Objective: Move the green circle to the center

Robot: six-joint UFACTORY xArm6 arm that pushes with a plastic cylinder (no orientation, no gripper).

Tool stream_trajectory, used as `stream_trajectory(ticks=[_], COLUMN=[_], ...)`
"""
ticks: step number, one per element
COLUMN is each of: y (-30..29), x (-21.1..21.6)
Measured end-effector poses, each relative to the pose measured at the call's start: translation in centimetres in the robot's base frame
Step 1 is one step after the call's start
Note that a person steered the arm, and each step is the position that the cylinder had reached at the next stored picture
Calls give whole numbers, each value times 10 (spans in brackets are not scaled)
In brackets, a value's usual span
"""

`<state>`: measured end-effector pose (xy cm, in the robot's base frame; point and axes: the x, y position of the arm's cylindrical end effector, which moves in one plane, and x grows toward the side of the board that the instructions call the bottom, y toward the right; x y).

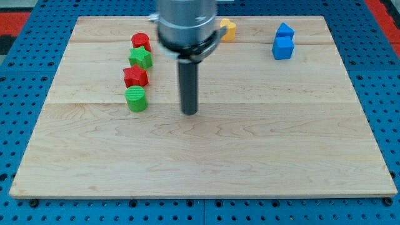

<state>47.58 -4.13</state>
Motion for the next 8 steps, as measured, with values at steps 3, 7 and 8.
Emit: stream_trajectory(ticks=[3,7,8], y=[-164,-9,-1], x=[-20,-38,-42])
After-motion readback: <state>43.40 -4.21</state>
